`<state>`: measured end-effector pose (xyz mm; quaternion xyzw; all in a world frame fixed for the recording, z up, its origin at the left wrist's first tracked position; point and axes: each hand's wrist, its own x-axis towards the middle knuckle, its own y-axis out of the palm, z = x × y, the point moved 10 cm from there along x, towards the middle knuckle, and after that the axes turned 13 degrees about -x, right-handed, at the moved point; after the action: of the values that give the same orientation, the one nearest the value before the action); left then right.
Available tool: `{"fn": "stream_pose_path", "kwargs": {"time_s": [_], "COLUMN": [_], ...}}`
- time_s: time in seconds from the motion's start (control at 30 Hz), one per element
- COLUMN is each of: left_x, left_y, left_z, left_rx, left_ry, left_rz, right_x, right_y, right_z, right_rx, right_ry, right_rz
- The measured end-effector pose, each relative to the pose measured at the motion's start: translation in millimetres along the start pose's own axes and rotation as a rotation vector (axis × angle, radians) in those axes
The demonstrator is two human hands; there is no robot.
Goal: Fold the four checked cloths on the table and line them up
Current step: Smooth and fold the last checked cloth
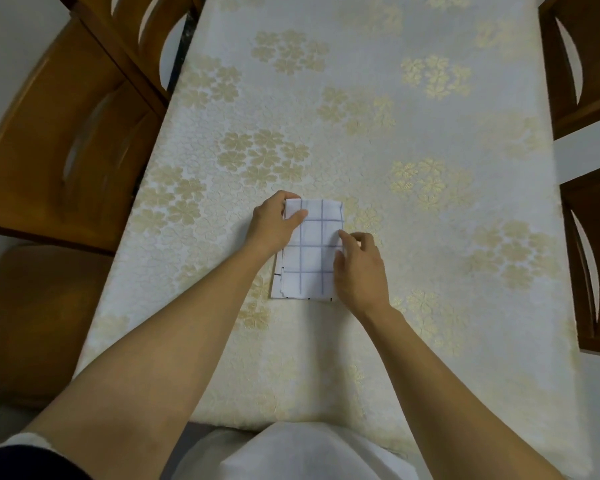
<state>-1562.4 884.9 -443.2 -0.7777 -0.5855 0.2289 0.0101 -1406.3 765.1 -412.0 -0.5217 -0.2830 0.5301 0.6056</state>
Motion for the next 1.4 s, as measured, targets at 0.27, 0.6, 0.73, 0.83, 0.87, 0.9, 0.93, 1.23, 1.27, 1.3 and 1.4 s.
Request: {"fn": "stream_pose_path", "kwargs": {"time_s": [0.27, 0.6, 0.73, 0.83, 0.87, 0.9, 0.93, 1.23, 1.27, 1.3, 1.4], "left_x": [4.8, 4.5, -5.1, -8.7, -9.4, -10.3, -11.2, 9.1, 14.2, 19.2, 29.1], "left_y": [0.9, -5.1, -2.6, 35.2, 55.4, 75.4, 92.3, 115.8, 110.6, 104.3, 83.5], "left_z": [4.3, -6.7, -39.1, -69.2, -73.4, -74.1, -72.4, -72.9, -71.0, -67.7, -51.4], "left_rx": [0.072, 0.192, 0.573, 0.606, 0.654, 0.726, 0.808, 0.992, 0.961, 0.921, 0.730], "left_ry": [-0.007, 0.072, 0.375, 0.594, 0.632, 0.653, 0.664, 0.551, 0.508, 0.450, 0.229], "left_rz": [0.013, -0.051, -0.150, 0.091, 0.238, 0.387, 0.516, 0.712, 0.694, 0.684, 0.670], "right_x": [49.3, 49.1, 26.0, 11.8, 11.6, 13.7, 17.4, 44.2, 46.6, 49.3, 54.8], "right_y": [6.1, 21.4, 1.0, 18.1, 23.5, 26.4, 28.5, 4.7, 0.9, -3.1, -14.2], "right_z": [4.9, -13.4, -27.0, -43.9, -46.5, -46.9, -45.2, -48.8, -53.9, -59.6, -70.8], "right_rx": [-0.176, -0.261, -0.132, 0.014, 0.033, 0.033, 0.022, 0.153, 0.184, 0.202, 0.222], "right_ry": [-0.136, -0.052, 0.140, 0.268, 0.287, 0.294, 0.277, 0.061, 0.070, 0.080, 0.087], "right_rz": [0.053, 0.109, -0.093, 0.015, 0.052, 0.080, 0.111, 0.390, 0.379, 0.364, 0.358]}}
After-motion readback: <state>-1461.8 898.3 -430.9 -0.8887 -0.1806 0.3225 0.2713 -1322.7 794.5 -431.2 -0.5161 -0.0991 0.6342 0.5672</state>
